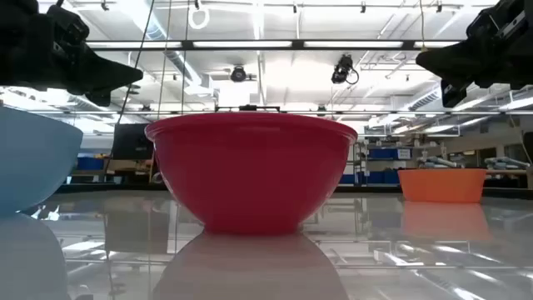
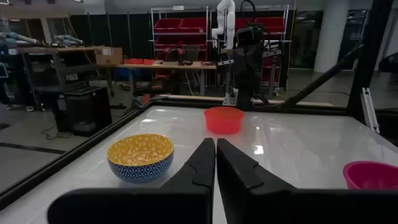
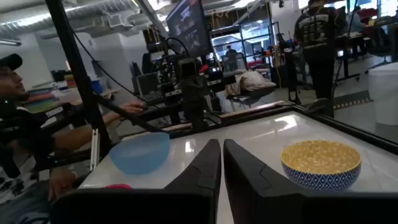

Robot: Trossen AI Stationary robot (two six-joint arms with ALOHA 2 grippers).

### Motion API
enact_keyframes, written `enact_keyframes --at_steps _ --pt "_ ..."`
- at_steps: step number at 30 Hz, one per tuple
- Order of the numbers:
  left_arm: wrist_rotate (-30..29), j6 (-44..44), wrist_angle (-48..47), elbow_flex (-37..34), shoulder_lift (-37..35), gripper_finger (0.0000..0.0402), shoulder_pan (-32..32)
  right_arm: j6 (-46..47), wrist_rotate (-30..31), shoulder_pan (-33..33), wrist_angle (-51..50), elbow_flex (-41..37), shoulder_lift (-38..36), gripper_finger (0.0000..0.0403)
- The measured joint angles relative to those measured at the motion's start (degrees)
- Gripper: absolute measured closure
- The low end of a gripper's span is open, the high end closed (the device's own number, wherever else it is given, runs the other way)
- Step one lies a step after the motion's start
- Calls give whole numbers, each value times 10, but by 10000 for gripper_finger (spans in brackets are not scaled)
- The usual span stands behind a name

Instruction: Nest bowls inside each other

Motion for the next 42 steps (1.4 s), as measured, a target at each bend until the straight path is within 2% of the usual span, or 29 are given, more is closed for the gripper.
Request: enact_keyframes --at_steps 32,36,42 --pt "0 1 0 0 0 381 0 0 0 0 0 0 0 374" --pt "0 54 5 0 0 381 0 0 0 0 0 0 0 374" --pt "0 69 10 0 0 381 0 0 0 0 0 0 0 374"
